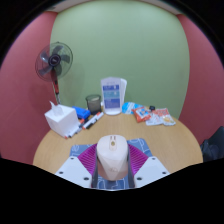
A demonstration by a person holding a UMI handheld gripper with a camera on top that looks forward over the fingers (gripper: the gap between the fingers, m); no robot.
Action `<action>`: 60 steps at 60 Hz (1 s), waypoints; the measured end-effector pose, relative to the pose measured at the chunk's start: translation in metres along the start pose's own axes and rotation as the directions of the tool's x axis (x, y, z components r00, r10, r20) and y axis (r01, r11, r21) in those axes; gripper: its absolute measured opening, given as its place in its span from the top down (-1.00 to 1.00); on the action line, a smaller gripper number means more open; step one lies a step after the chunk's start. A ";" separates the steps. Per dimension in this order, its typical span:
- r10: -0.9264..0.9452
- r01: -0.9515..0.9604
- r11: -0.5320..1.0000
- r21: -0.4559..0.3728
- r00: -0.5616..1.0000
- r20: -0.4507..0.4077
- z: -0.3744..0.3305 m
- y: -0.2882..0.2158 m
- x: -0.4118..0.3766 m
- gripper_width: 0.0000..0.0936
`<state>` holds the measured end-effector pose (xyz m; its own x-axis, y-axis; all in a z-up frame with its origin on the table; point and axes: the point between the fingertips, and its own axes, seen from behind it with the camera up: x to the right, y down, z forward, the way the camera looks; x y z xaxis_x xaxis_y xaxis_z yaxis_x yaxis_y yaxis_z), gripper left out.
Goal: Arrange mouse
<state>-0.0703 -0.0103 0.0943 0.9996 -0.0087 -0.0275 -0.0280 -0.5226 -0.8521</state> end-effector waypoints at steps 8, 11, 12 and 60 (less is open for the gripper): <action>0.022 -0.020 0.993 -0.112 1.000 0.019 0.041 0.057 0.004 0.09; 0.016 -0.013 0.991 -0.132 1.000 0.020 0.049 0.070 0.006 0.01; 0.014 -0.010 0.990 -0.142 1.000 0.021 0.050 0.073 0.006 -0.02; -0.046 0.040 0.998 -0.047 0.988 -0.148 -0.233 0.049 -0.035 -0.80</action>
<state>-0.1050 -0.2338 0.1751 0.9898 -0.1105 0.0896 0.0120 -0.5623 -0.8269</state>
